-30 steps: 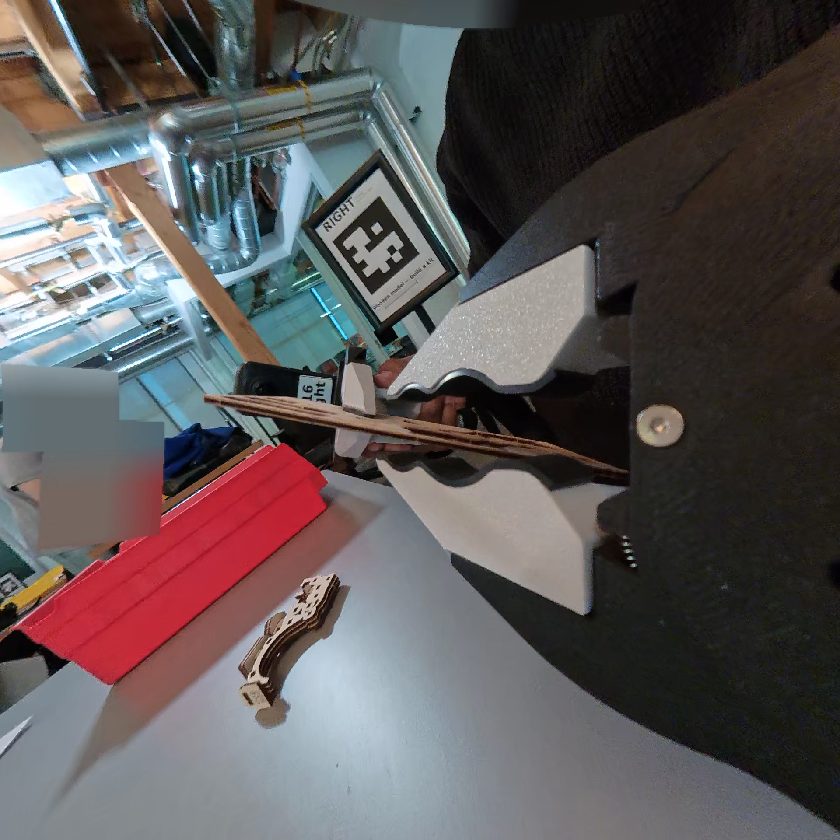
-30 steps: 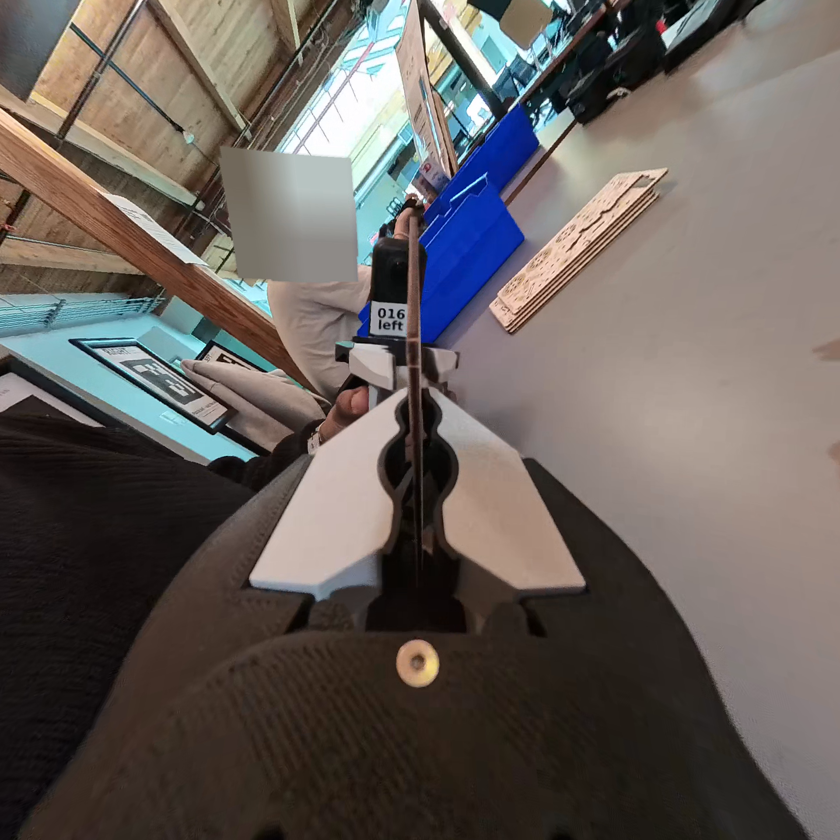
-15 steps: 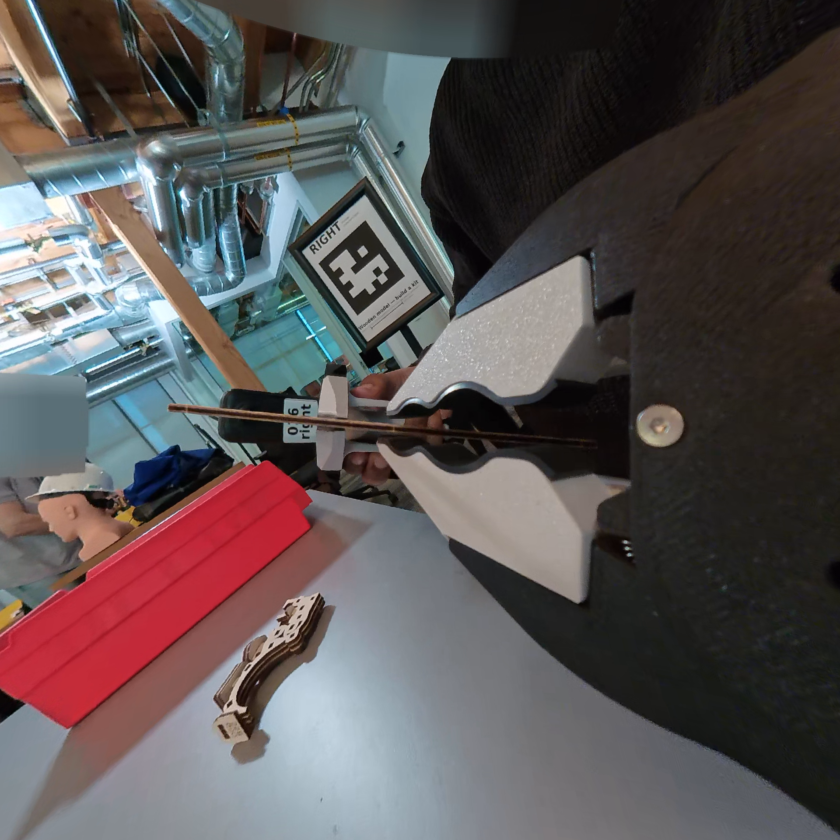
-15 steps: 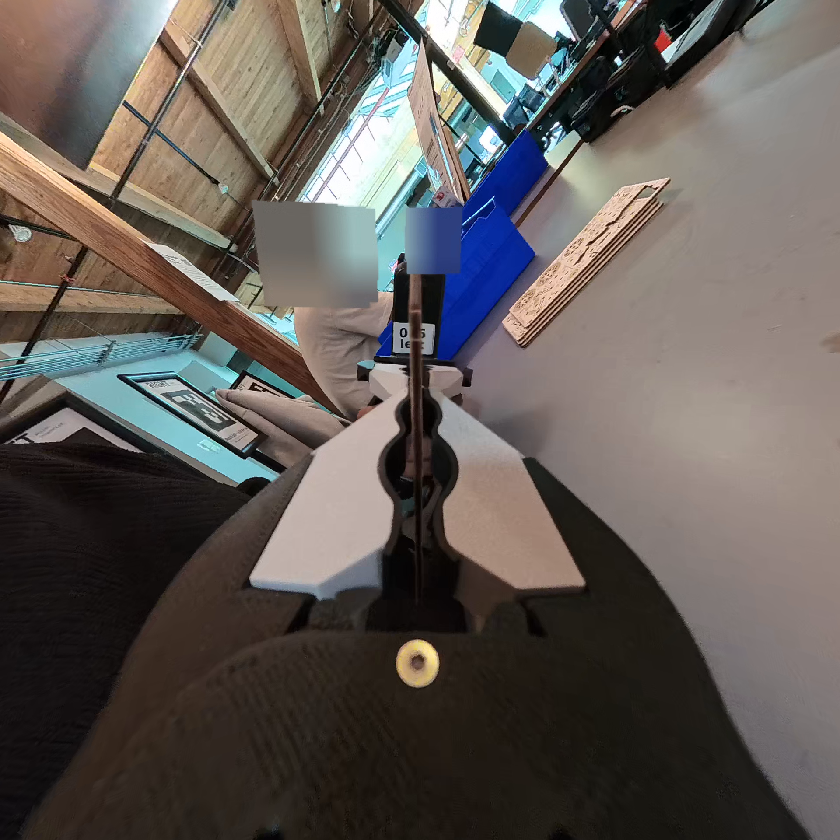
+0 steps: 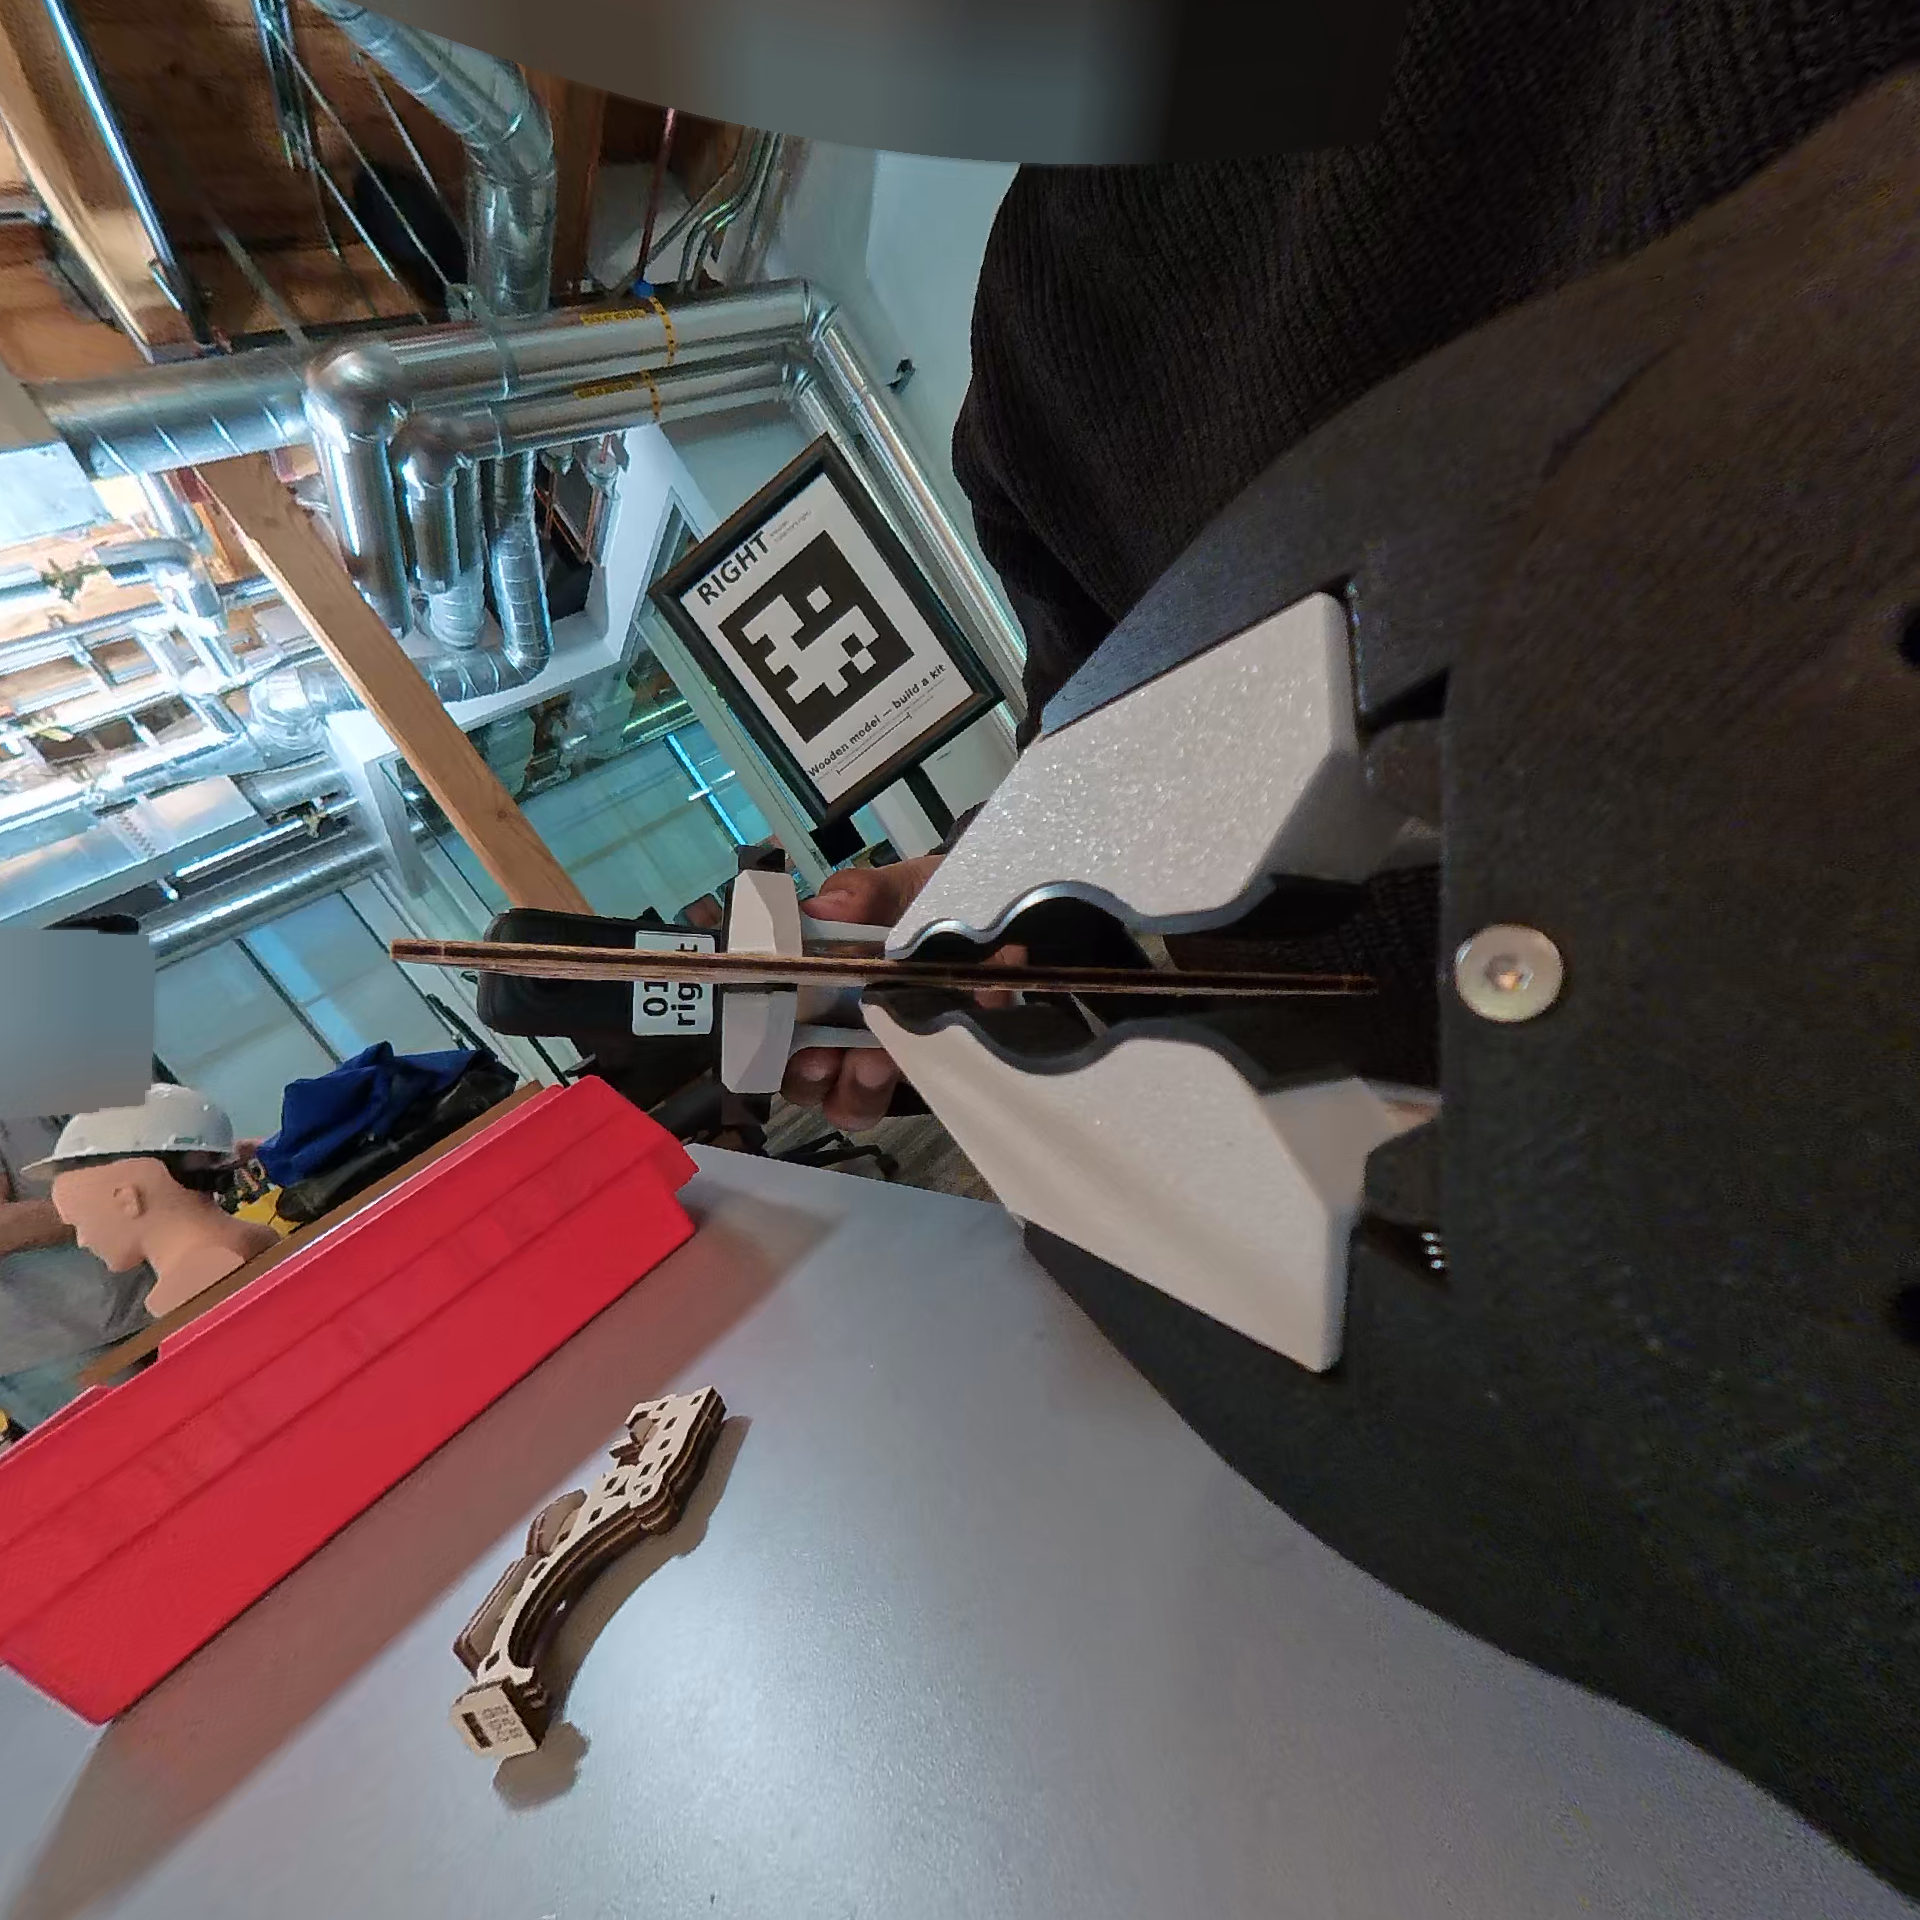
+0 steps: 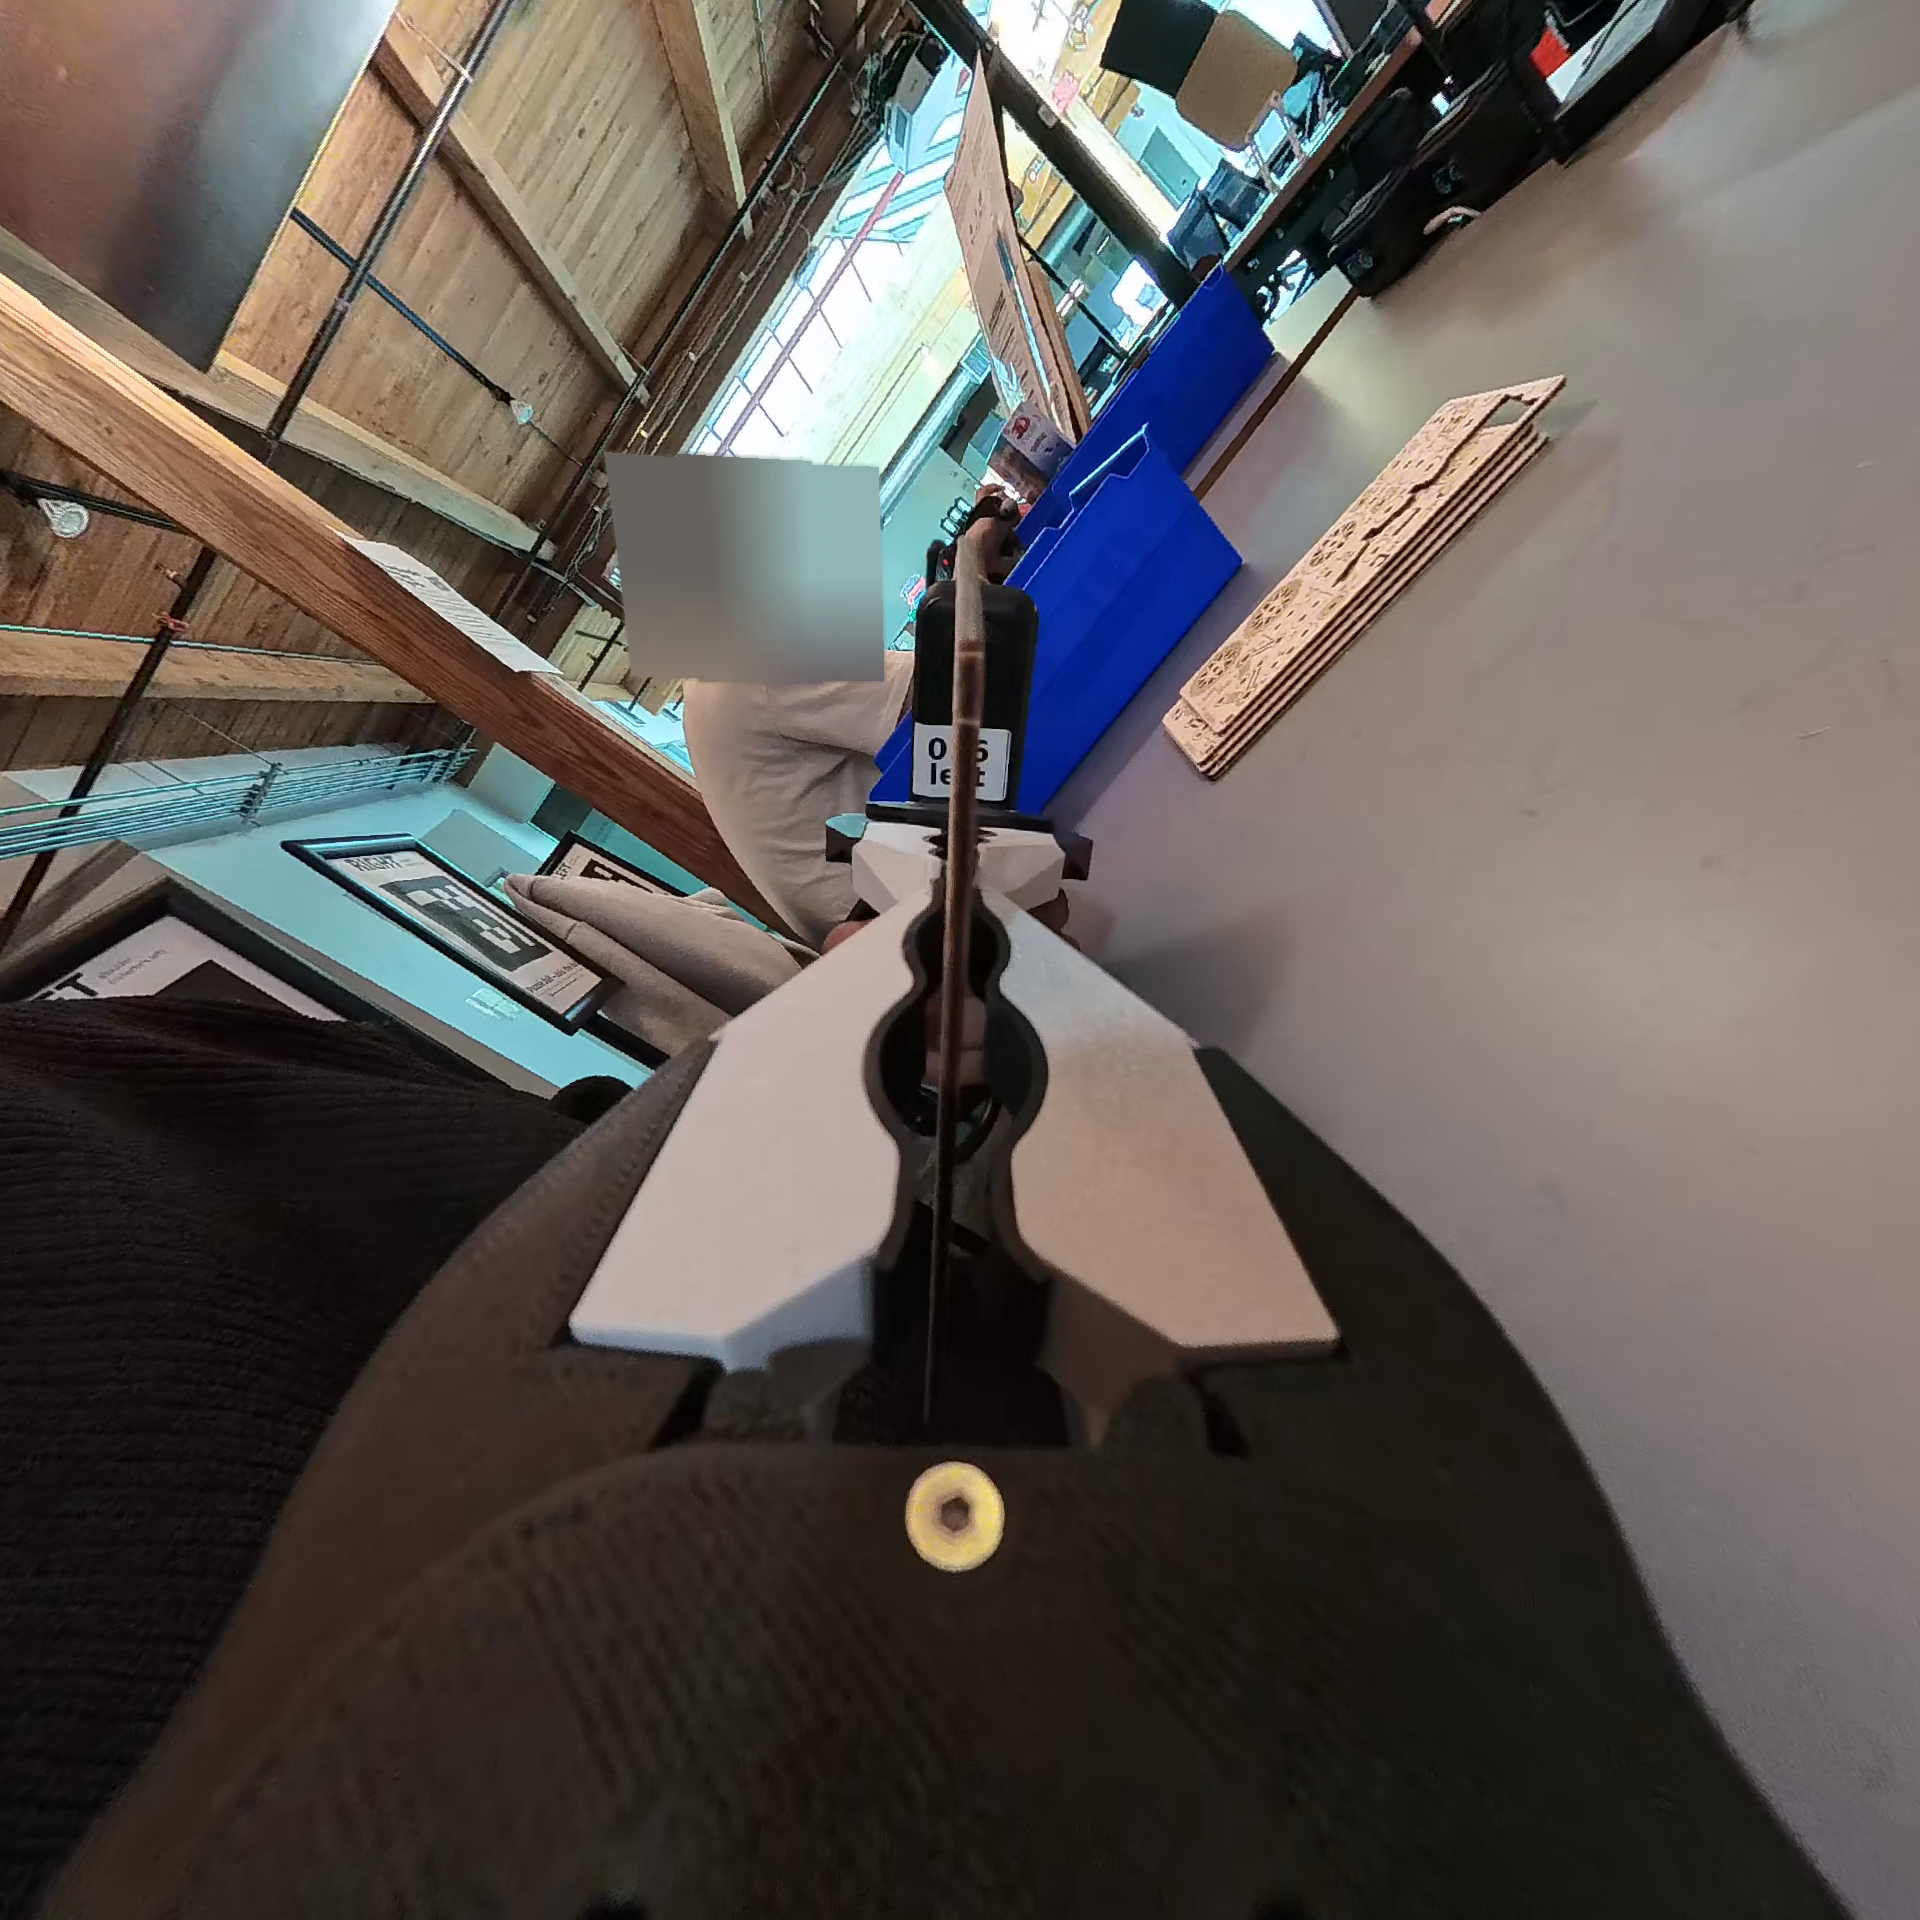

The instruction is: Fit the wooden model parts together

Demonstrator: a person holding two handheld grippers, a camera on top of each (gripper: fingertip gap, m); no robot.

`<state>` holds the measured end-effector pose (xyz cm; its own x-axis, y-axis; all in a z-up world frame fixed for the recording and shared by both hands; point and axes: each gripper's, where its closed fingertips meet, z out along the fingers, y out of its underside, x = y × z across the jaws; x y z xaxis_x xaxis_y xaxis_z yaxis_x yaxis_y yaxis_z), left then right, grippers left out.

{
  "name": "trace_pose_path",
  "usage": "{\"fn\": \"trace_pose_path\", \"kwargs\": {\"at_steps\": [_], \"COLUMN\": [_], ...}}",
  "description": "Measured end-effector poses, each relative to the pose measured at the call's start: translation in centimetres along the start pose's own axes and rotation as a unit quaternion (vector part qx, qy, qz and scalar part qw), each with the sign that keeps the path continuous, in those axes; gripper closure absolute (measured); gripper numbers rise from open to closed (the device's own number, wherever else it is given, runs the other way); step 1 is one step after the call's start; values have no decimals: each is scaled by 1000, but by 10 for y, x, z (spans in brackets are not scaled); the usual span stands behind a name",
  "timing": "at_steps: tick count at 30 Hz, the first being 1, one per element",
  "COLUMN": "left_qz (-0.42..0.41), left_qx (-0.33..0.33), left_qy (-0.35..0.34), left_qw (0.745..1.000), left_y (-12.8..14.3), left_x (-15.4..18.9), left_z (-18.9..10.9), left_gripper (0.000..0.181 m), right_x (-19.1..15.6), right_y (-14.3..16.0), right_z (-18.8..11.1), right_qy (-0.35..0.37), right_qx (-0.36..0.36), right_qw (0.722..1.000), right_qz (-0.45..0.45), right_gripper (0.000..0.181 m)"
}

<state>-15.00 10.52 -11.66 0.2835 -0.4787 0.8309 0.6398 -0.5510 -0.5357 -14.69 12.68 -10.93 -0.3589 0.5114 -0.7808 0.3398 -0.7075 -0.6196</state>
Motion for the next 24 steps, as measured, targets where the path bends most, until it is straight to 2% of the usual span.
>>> {"fn": "trace_pose_path", "kwargs": {"at_steps": [5, 11, 15, 18, 22, 24], "left_qz": [-4, -15, -23, -21, -18, -22], "left_qx": [1, 2, -7, -21, -26, -16], "left_qy": [-3, -8, -9, -13, -13, -7], "left_qw": [1000, 1000, 1000, 999, 999, 1000], "left_y": [0, -1, 2, 6, 8, 5], "left_x": [-1, -5, -6, -7, -7, -6], "left_z": [-1, -4, -3, -1, 0, -1], "left_gripper": [181, 180, 180, 180, 180, 180], "right_x": [0, 2, 4, 5, 2, 1], "right_y": [-1, -19, -29, -29, -20, -19], "right_z": [0, -13, -23, -25, -19, -19], "right_qy": [0, 9, 37, 48, 32, 23], "right_qx": [5, 48, 57, 51, 28, 27], "right_qw": [1000, 999, 997, 996, 998, 998], "right_qz": [0, -11, -46, -60, -54, -45], "right_gripper": [179, 148, 145, 150, 180, 180]}}
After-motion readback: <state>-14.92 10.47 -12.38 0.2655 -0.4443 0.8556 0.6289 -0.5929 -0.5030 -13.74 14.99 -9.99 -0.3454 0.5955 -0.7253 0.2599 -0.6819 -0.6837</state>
